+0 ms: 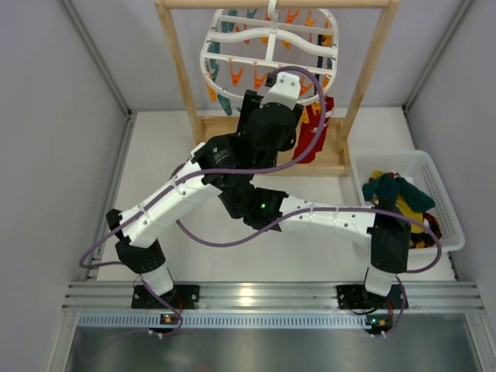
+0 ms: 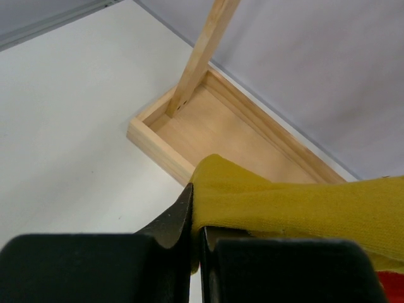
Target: Remove the socks clipped to the hanger
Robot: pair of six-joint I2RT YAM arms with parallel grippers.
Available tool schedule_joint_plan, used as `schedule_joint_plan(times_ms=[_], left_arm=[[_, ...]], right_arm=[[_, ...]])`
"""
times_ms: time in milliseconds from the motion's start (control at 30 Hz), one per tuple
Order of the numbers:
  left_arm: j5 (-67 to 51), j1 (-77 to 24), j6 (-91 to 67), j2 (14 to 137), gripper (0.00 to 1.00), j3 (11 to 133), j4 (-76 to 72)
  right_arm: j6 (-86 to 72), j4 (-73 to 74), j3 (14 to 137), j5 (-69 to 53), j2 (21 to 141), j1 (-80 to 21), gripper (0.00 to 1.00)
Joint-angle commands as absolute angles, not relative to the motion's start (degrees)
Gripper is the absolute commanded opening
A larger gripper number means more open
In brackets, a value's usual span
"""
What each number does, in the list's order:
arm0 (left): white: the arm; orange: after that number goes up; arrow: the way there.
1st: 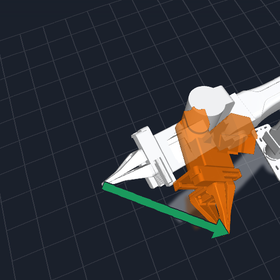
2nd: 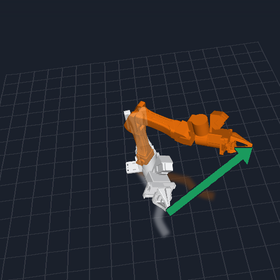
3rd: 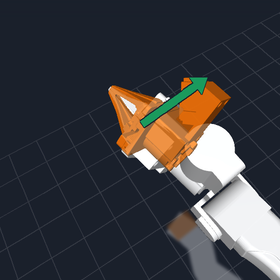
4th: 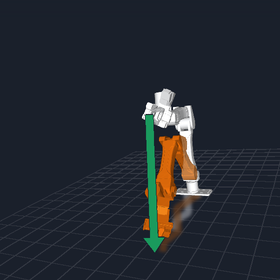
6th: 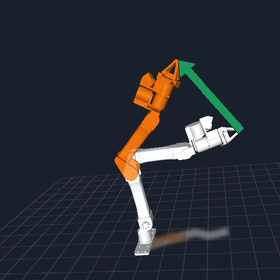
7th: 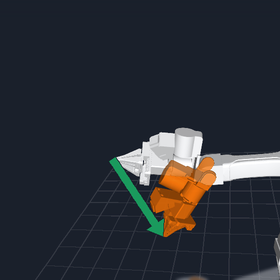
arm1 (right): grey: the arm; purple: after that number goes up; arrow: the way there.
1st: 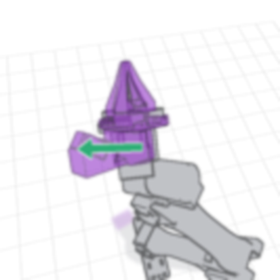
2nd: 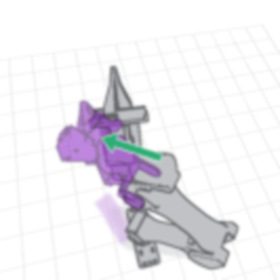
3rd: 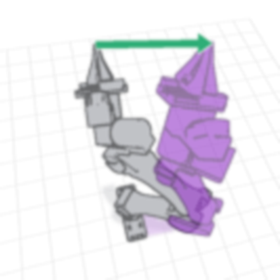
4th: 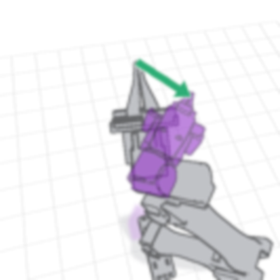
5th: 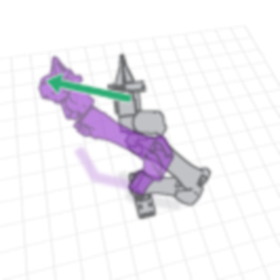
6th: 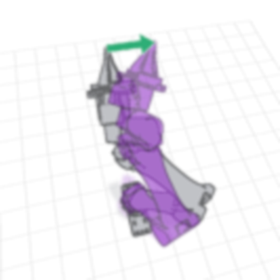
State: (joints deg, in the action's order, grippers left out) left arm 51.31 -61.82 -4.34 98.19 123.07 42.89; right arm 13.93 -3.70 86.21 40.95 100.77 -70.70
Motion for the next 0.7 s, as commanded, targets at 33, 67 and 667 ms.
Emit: schedule_joint_plan(times_ms=[33,67,667], left_arm=[[54.84,-61.26,-3.96,99.67,0.74,124.98,41.84],[55.02,-61.17,-4.04,99.67,0.75,124.89,41.75],[52.3,-57.57,-4.13,102.04,0.47,127.79,41.4]], right_arm=[[15.03,-5.89,86.04,40.78,96.59,-73.3,0.0],[15.12,-5.98,85.78,40.69,96.42,-73.3,0.0],[15.03,-6.86,82.97,39.99,94.83,-74.35,0.0]])
